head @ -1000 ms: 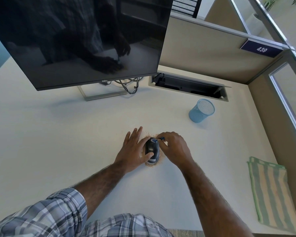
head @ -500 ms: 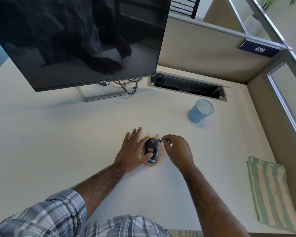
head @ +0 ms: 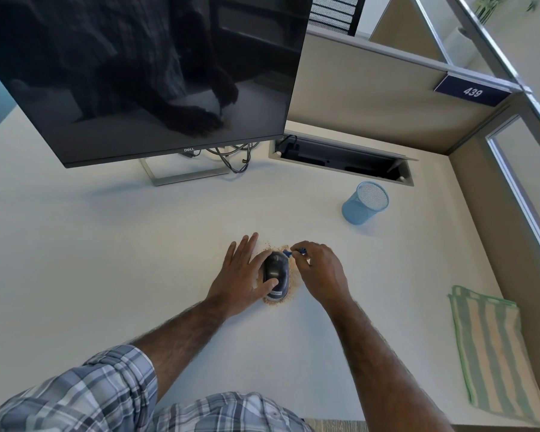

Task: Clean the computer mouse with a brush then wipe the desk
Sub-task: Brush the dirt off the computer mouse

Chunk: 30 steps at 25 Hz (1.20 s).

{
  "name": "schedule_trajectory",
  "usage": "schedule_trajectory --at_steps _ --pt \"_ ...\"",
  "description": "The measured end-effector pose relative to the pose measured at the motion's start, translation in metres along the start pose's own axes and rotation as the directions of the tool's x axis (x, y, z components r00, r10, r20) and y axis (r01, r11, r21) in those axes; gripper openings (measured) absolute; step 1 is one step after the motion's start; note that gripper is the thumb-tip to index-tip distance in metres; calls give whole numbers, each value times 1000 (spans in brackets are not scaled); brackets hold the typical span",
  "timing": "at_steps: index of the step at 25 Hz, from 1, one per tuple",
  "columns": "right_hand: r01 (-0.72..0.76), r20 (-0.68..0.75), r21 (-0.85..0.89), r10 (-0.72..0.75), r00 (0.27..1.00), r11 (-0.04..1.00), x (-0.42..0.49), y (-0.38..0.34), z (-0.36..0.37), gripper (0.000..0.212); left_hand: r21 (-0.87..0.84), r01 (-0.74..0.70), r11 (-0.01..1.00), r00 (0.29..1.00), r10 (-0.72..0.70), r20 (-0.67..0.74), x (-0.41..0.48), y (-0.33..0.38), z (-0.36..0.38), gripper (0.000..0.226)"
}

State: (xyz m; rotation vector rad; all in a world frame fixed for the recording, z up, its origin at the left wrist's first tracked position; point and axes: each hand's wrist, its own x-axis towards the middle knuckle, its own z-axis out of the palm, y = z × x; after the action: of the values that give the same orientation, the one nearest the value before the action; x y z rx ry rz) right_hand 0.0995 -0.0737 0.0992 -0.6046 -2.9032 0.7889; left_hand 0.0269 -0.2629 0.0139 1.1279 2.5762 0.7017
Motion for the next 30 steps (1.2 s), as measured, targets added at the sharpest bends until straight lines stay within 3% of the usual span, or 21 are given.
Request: schedule_trajectory --at_steps 12,15,19,22,26,30 --pt "21 21 56 -22 1000 998 -43 2 1 16 12 16 1000 1000 -16 -20 0 -1 4 65" --pt "72 27 54 -73 997 996 -59 0 -2 27 8 8 1000 999 -7 -33 0 -3 6 66" --pt "157 -26 21 -156 987 987 -65 0 -5 16 -6 3 1000 999 -3 -42 0 -3 7 70" --pt "241 39 -52 -239 970 969 -74 -1 -1 16 -9 6 1000 999 -6 -38 1 -4 7 65" --pt "186 -21 12 -185 982 983 -75 2 -5 22 -16 3 1000 999 -3 -35 1 -4 6 65" --pt "191 24 11 -191 981 981 -74 1 -8 19 -8 9 1000 1000 -9 -30 2 -4 7 64"
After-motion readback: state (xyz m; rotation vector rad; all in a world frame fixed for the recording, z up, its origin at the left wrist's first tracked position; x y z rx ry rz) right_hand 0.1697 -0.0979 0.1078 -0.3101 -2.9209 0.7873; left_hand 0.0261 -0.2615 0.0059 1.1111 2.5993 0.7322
